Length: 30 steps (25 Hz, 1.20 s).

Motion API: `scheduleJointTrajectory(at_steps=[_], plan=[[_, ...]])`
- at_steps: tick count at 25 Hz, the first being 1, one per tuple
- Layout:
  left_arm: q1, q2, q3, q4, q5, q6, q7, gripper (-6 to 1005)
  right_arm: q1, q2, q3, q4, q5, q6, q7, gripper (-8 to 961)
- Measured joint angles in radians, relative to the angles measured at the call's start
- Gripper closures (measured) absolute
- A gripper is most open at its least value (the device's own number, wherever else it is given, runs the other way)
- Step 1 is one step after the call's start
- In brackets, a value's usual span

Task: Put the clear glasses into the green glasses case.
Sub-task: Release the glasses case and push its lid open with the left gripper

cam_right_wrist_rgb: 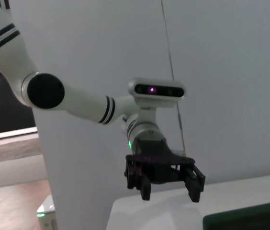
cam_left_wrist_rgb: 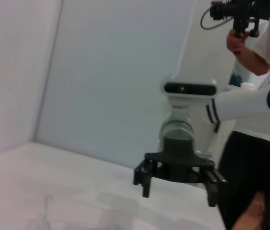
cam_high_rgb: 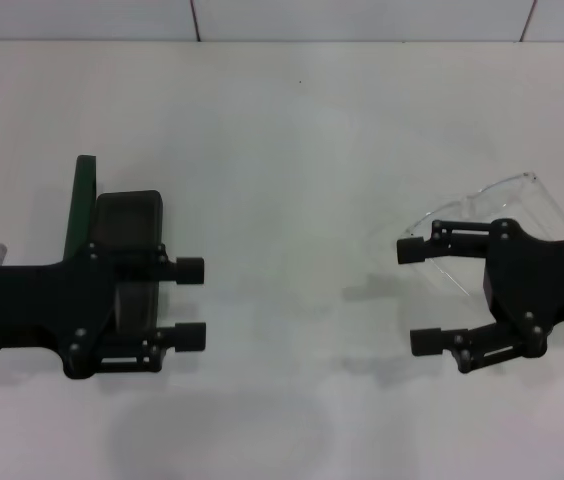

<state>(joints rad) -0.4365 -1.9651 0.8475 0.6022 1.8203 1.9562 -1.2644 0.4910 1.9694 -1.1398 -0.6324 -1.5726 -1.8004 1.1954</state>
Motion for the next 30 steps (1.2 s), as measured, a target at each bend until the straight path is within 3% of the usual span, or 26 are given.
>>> scheduleJointTrajectory(at_steps=[22,25,30], plan=[[-0.018,0.016,0.002,0.011,0.000,0.041,-0.077,303,0.001,0.017,0.002,-0.001,-0.020,0.062,-0.003,75],[-0.016,0.006,-0.001,0.084,-0.004,0.041,-0.129,299,-0.004,0.016,0.007,-0.002,-0.020,0.099,-0.008,76],[-0.012,-0.025,-0.002,0.315,0.006,0.021,-0.310,296,-0.009,0.006,0.058,-0.003,-0.017,0.164,-0.010,76]])
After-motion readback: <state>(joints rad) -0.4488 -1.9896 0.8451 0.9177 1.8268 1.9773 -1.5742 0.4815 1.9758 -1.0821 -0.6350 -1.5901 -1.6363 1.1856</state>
